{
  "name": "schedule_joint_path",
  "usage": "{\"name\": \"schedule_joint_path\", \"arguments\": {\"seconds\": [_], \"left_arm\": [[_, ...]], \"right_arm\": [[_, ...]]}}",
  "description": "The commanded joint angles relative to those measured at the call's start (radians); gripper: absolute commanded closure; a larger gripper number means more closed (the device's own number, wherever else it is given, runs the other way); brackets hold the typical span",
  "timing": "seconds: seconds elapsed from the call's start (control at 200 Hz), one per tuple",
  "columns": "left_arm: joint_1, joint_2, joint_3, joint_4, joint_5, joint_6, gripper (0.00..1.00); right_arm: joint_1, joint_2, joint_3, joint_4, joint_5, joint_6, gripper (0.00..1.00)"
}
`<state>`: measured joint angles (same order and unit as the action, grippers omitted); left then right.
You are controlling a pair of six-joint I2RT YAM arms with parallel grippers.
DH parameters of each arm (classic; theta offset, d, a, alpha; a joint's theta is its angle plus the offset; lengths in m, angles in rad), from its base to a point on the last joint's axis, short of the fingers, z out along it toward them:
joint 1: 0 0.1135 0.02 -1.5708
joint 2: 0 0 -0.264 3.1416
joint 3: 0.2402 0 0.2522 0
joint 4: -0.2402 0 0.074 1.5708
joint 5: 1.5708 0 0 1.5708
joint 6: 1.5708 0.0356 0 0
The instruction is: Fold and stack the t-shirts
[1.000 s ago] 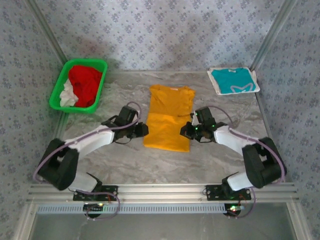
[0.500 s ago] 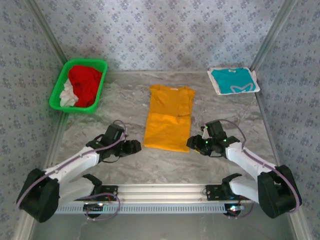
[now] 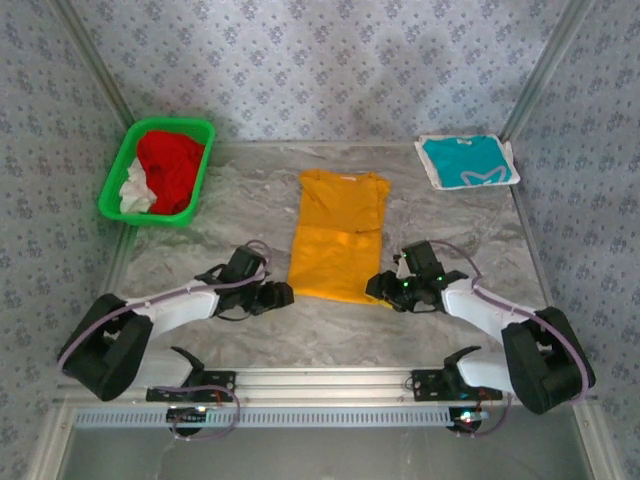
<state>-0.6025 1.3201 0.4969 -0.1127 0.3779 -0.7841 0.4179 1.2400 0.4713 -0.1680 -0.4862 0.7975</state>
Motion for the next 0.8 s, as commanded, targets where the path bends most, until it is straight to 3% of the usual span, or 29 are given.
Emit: {"name": "schedule_joint_path", "arguments": {"seconds": [0.0, 0.794], "left_arm": [[-0.004, 0.035, 0.05, 0.072, 0.013, 0.015, 0.43], [-0.003, 0.13, 0.155, 0.036, 0.005, 0.06, 0.45]], "right_arm": [[0.011, 0.009, -0.011, 0.01, 0.003, 0.025, 0.5], [-0.01, -0.086, -0.059, -0.015, 0.119, 0.002, 0.52]]}}
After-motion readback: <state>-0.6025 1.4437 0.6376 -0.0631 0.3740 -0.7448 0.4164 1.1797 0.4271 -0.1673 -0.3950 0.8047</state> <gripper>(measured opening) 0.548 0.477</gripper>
